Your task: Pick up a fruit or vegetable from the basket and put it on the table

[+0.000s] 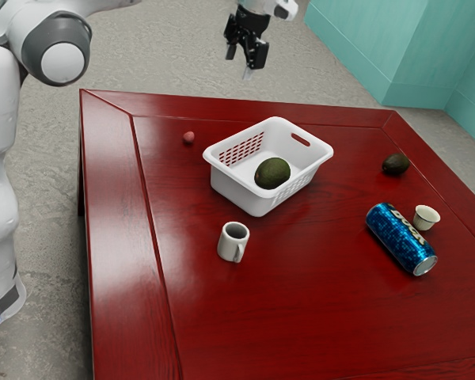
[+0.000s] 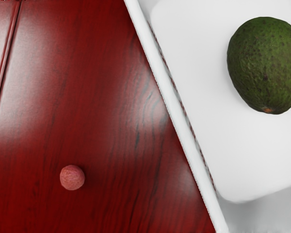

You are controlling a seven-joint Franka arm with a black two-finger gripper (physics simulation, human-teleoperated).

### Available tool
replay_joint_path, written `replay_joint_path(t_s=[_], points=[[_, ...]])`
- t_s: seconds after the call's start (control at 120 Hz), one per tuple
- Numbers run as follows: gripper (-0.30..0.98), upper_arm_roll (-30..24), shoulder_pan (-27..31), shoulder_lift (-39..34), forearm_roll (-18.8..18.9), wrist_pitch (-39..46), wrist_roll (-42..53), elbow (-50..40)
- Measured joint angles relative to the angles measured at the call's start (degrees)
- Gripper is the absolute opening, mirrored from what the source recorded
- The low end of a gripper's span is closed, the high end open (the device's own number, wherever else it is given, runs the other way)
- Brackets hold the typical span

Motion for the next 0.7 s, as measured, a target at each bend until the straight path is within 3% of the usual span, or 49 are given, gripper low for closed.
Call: replay_joint_path(t_s=[0.108,0.25,0.442,0.7], points=[[0.69,0.0,0.06,-0.21,-0.13,-0.16,0.73,0.24],[0.69,-0.12,-1.4,-5.73,-0.56,-0.27,1.54,5.17],[0.69,0.08,-7.86,-5.31,-0.91,-0.34,2.36,3.4],[0.69,-0.14,-9.21,-1.62,-2.25,-0.12,2.7,0.47]])
